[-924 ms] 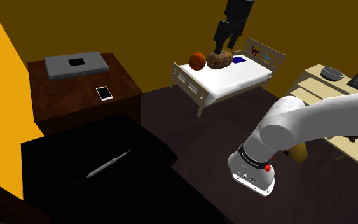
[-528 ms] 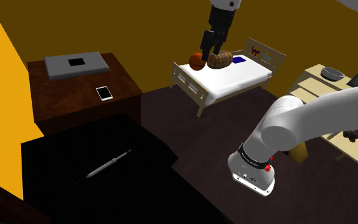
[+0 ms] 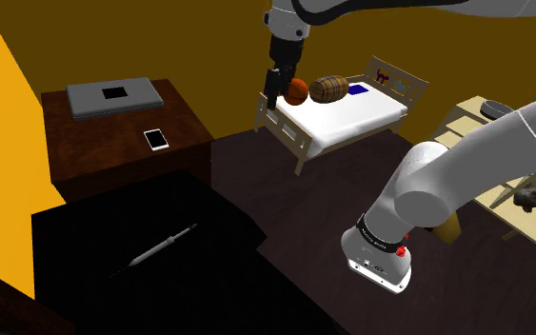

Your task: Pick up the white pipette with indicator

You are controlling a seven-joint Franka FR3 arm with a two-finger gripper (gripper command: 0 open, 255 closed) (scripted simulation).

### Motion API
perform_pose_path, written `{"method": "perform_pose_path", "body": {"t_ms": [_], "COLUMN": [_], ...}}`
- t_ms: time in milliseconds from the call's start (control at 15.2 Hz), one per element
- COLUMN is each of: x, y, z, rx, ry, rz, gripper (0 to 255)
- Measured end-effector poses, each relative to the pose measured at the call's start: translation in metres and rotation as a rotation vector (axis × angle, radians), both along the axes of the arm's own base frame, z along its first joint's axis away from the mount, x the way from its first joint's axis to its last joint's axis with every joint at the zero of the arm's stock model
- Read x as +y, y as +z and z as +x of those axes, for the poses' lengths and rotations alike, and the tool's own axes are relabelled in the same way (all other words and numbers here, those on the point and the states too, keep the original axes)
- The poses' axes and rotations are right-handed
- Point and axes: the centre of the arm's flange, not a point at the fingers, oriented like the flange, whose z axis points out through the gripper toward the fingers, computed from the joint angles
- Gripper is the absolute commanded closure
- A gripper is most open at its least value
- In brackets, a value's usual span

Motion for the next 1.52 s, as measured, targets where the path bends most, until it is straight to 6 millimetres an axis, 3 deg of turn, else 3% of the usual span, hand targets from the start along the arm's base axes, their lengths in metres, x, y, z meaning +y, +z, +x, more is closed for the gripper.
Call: {"method": "perform_pose_path", "body": {"t_ms": [792, 1518], "x": [0.110, 0.227], "y": [-0.096, -0.185], "z": [0.068, 0.090], "rx": [0.022, 0.043], "ry": [0.346, 0.664], "rz": [-0.002, -0.003], "gripper": [0, 0]}}
